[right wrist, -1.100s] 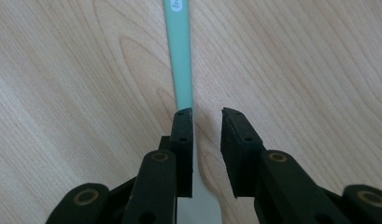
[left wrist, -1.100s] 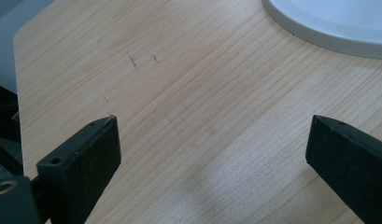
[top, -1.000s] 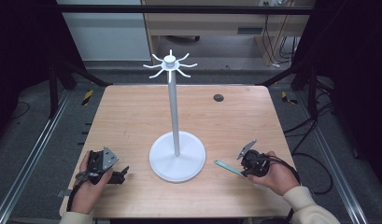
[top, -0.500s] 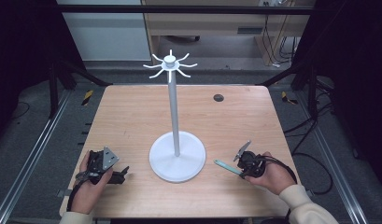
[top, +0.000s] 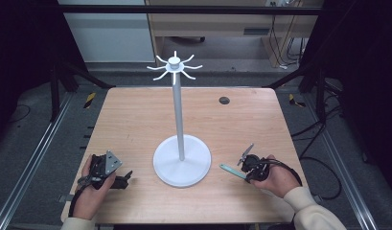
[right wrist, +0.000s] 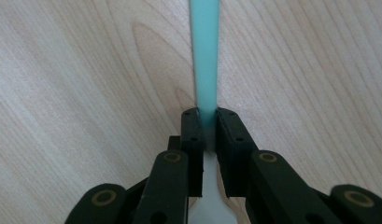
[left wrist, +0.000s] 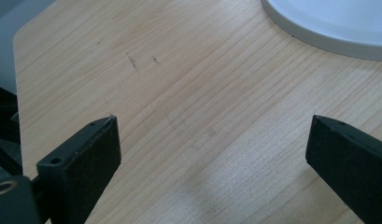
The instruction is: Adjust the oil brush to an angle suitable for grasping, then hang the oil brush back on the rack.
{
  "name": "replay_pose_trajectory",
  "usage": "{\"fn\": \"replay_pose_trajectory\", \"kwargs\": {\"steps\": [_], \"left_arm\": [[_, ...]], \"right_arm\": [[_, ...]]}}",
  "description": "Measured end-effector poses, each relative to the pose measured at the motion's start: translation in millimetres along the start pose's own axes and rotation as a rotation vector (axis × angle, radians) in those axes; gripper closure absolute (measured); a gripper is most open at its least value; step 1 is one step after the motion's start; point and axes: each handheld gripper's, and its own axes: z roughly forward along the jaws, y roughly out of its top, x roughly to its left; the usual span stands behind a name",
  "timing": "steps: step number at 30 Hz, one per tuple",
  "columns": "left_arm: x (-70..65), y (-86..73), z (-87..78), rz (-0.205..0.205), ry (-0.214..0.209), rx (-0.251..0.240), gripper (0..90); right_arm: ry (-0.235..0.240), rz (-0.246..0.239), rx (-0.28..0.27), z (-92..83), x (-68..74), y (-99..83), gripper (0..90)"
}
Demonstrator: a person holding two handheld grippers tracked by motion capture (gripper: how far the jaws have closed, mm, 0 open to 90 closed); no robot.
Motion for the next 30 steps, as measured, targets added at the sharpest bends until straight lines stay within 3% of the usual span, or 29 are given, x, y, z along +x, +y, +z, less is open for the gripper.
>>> {"fn": "replay_pose_trajectory", "kwargs": {"steps": [4, 7, 14, 15, 18, 19, 21, 23, 24, 26, 27, 30], "left_arm": [[0.2, 0.0, -0.3, -0.002, 0.001, -0.001, 2.8], [0.2, -0.1, 0.0, -0.002, 0.0, 0.0, 2.8], [0.0, -0.1, 0.0, -0.002, 0.001, 0.002, 2.8], [0.1, 0.0, -0.3, -0.003, 0.001, -0.001, 2.8], [0.1, 0.1, -0.3, -0.004, 0.002, -0.002, 2.8], [-0.1, 0.1, -0.4, -0.003, 0.001, -0.002, 2.8], [-0.1, 0.2, -0.7, -0.003, 0.002, -0.003, 2.8], [0.0, 0.0, -0.7, -0.005, 0.002, -0.003, 2.7], [0.0, 0.0, -0.7, -0.005, 0.002, -0.004, 2.8], [0.3, -0.1, -0.7, -0.007, 0.002, -0.006, 2.8], [0.7, -0.2, -0.7, -0.008, 0.002, -0.006, 2.8], [1.1, -0.2, -0.9, -0.007, 0.002, -0.007, 2.8]], "right_arm": [[0.006, -0.004, -0.011, -2.2, -0.8, -0.2, 82.5], [0.008, 0.022, -0.033, -7.0, -2.0, -1.0, 82.5], [-0.013, 0.056, -0.14, -32.6, -7.6, -2.0, 82.4], [-0.025, 0.066, -0.185, -42.1, -9.0, -1.2, 82.5], [-0.039, 0.078, -0.23, -50.5, -10.1, -0.3, 82.5], [-0.055, 0.093, -0.294, -60.4, -11.3, 1.3, 82.4], [-0.072, 0.111, -0.365, -69.4, -12.9, 3.3, 82.4], [-0.081, 0.119, -0.396, -73.3, -13.5, 4.7, 82.5], [-0.092, 0.143, -0.46, -80.5, -14.6, 8.4, 82.4], [-0.095, 0.145, -0.479, -82.5, -14.9, 9.7, 82.5], [-0.106, 0.155, -0.528, -87.6, -16.3, 13.5, 82.4], [-0.112, 0.17, -0.575, -93.1, -17.8, 17.7, 82.4]]}}
